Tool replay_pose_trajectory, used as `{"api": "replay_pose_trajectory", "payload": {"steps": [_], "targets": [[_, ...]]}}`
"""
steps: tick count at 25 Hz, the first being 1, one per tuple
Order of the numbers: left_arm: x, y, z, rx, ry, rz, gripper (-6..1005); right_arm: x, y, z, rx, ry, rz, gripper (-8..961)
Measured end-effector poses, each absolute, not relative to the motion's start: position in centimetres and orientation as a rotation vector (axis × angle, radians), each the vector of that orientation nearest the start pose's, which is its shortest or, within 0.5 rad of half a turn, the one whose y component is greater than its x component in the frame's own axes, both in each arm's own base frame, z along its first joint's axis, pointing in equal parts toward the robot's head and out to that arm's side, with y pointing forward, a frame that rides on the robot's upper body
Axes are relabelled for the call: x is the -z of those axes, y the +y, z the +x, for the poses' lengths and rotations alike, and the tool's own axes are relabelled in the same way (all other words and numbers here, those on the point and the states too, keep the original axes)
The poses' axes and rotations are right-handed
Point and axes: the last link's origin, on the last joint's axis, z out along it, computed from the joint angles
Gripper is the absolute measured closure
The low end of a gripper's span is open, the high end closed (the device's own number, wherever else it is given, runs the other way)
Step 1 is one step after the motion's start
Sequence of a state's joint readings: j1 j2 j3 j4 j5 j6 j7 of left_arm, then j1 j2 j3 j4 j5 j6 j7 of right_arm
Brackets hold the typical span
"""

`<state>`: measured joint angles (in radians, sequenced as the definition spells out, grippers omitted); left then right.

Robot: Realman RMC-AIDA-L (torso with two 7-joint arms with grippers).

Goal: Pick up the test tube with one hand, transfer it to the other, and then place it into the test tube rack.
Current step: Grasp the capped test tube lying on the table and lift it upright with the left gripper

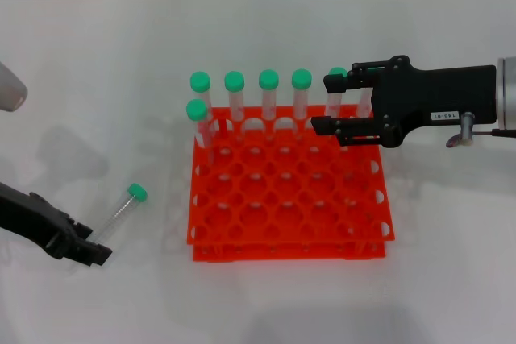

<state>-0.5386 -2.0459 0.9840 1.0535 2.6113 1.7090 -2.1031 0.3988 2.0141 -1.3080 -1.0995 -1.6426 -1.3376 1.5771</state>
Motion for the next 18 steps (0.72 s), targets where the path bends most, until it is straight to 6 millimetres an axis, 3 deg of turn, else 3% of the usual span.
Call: {"api": "replay_pose_trajectory", "payload": {"steps": [12,18], "targets": [[-2.88,31.82,-28.74,-0.500,-1.155,-2.741,499,-0.68,34.12,18.80,-0.604,0.273,-2.793,320],[-2.87,31.83,-28.82,-0.508,-1.157,-2.736,575,-0.71,34.16,18.75,-0.614,0.271,-2.789,320]]}}
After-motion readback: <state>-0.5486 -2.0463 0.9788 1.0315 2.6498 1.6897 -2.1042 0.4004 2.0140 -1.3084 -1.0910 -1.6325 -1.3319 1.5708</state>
